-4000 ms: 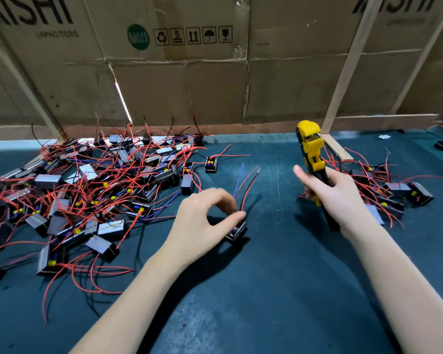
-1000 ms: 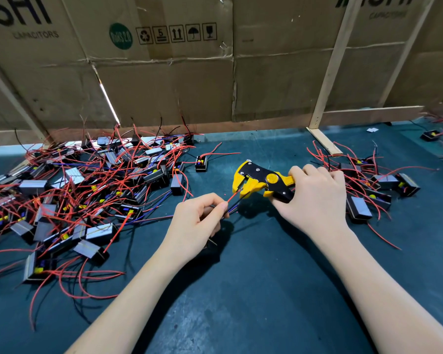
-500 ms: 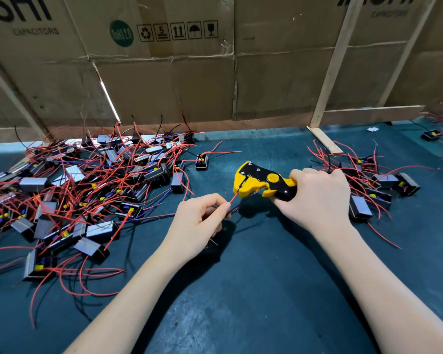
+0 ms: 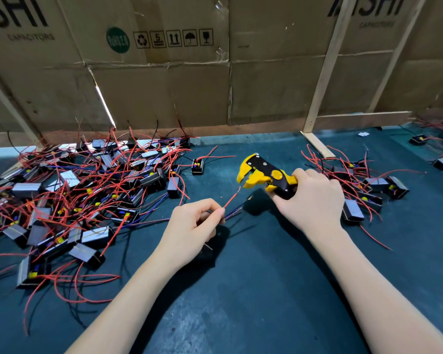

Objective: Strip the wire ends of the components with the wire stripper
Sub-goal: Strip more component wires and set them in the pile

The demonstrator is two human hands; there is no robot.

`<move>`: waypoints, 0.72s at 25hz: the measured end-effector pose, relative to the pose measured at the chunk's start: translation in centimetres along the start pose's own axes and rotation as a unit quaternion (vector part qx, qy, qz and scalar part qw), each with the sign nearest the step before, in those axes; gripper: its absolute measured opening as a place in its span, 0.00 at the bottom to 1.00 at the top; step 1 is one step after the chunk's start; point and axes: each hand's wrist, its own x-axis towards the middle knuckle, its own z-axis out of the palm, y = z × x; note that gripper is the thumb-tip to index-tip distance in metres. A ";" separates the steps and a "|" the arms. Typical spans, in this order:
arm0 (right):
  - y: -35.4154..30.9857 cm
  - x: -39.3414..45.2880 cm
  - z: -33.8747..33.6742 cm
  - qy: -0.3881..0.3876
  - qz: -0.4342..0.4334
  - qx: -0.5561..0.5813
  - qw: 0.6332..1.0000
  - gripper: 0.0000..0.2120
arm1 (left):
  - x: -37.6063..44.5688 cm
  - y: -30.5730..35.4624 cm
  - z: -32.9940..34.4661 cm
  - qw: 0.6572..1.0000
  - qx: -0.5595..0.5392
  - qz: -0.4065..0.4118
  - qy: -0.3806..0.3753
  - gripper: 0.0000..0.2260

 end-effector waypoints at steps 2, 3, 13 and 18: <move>0.8 0.2 0.0 0.022 0.018 0.009 1.000 0.24 | 0.1 -0.1 0.0 1.000 0.001 -0.007 0.022 0.11; 1.1 0.2 0.0 0.024 0.021 0.009 0.999 0.24 | 0.1 -0.2 0.0 0.999 0.003 -0.011 0.034 0.11; 0.5 -0.1 0.1 0.008 -0.013 0.028 0.999 0.23 | 0.4 -0.7 0.2 0.998 0.000 -0.027 0.065 0.13; 0.2 -0.2 -0.1 0.000 -0.037 0.024 0.999 0.23 | 0.4 -0.6 0.1 0.996 0.009 -0.027 0.081 0.14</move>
